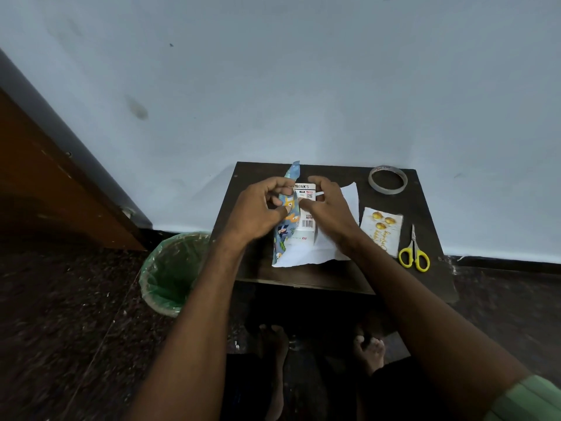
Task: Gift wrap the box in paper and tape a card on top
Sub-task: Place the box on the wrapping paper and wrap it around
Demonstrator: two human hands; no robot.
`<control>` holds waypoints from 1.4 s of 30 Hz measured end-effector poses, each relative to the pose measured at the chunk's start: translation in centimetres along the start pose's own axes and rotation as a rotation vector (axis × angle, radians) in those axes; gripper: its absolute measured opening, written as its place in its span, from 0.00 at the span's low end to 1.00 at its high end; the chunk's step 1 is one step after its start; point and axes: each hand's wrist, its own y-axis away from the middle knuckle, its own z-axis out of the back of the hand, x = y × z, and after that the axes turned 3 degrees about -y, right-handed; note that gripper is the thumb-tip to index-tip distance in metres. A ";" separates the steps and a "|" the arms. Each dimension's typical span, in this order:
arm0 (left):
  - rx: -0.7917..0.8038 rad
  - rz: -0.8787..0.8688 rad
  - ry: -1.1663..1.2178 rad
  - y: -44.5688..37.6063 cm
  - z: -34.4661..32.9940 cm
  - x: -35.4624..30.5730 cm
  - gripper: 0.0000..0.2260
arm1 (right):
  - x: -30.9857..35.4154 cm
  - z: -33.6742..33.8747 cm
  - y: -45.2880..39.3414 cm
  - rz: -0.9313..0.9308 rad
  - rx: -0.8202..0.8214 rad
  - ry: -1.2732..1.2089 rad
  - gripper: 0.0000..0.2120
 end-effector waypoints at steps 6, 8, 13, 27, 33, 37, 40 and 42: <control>0.078 -0.048 0.044 0.3 0.0 0.6 0.31 | 0.1 -0.3 -1.0 -0.108 0.074 -0.148 0.15; 0.080 -0.032 0.069 0.2 0.0 0.8 0.31 | 0.1 -0.4 -1.4 -0.121 0.085 -0.184 0.13; 0.095 -0.016 0.105 -0.1 0.0 1.0 0.33 | 0.2 -0.6 -2.4 -0.139 0.101 -0.268 0.11; 0.162 0.033 0.255 -0.3 0.0 1.0 0.32 | 0.1 0.2 -5.0 -0.217 0.223 -0.153 0.40; 0.167 0.036 0.253 -0.5 0.2 0.8 0.32 | 1.4 0.3 -5.1 -0.200 0.250 -0.101 0.35; 0.164 0.045 0.255 -0.5 0.1 0.8 0.32 | 1.6 0.1 -5.5 -0.198 0.297 -0.054 0.38; 0.160 0.061 0.272 -0.5 0.2 0.9 0.33 | 1.5 0.2 -5.9 -0.195 0.344 -0.073 0.34; 0.160 0.072 0.285 -0.5 0.3 1.1 0.33 | 1.3 0.2 -6.0 -0.177 0.370 -0.079 0.31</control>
